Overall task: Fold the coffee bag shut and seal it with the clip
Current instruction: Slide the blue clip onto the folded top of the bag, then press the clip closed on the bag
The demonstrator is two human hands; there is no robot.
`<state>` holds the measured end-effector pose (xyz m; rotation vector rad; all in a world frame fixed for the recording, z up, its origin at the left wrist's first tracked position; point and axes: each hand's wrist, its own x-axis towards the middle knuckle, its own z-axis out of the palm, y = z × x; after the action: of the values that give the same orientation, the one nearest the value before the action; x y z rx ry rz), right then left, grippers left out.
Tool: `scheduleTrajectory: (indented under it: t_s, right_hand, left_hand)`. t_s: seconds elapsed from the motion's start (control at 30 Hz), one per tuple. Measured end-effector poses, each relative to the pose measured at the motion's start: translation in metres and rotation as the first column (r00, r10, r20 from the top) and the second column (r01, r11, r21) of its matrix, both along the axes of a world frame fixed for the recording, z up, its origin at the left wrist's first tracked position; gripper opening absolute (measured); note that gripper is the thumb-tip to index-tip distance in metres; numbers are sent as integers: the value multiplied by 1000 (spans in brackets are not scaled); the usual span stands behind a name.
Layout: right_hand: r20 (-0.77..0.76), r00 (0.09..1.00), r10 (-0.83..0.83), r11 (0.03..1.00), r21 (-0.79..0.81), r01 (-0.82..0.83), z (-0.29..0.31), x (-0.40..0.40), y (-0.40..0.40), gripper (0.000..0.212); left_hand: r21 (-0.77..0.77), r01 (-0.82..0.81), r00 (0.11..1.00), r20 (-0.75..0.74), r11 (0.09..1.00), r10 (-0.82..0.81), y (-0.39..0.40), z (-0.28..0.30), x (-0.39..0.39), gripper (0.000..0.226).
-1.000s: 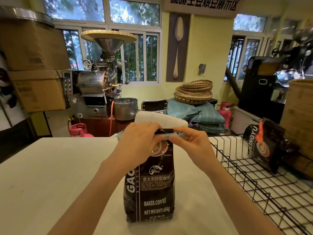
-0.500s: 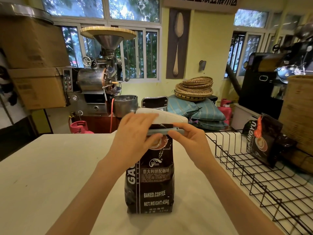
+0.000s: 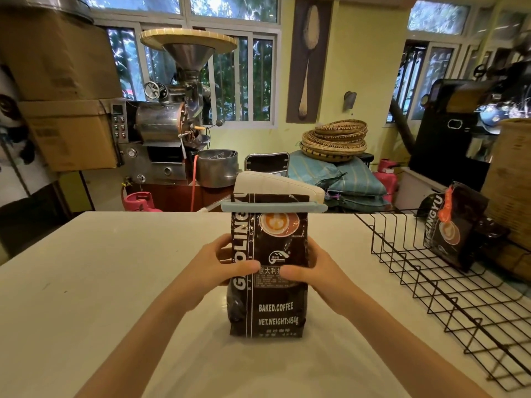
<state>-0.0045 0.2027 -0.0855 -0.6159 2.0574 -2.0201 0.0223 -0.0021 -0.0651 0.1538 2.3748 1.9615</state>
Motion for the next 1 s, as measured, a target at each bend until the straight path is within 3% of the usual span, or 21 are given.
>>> scheduleTrajectory:
  t_s: [0.17, 0.23, 0.4, 0.6, 0.73, 0.83, 1.0]
  right_hand:
    - [-20, 995, -100, 995, -11, 100, -18, 11, -2, 63]
    - [-34, 991, -129, 992, -7, 128, -15, 11, -3, 60]
    - [-99, 977, -188, 982, -35, 186, 12, 12, 7, 54]
    - [-154, 923, -353, 935, -79, 345, 64, 13, 49, 87]
    - [-187, 856, -482, 876, -106, 470, 89, 22, 98, 78]
    - [-198, 795, -573, 819, -104, 564, 99, 32, 140, 90]
    - [-195, 706, -680, 730, -94, 677, 97, 53, 216, 86]
  left_hand:
    - [77, 28, 997, -73, 997, -22, 0, -19, 10, 62]
    - [117, 12, 996, -90, 993, -2, 0, -21, 10, 69]
    - [143, 77, 983, -178, 987, -51, 9, 5, -3, 69]
    - [172, 184, 937, -329, 968, -120, 56, 54, -27, 61]
    - [213, 257, 909, -383, 943, -161, 113, 74, -42, 56]
    - [239, 336, 888, -403, 911, -221, 163, 79, -51, 54]
    - [242, 488, 833, -417, 839, -364, 249, 73, -60, 43]
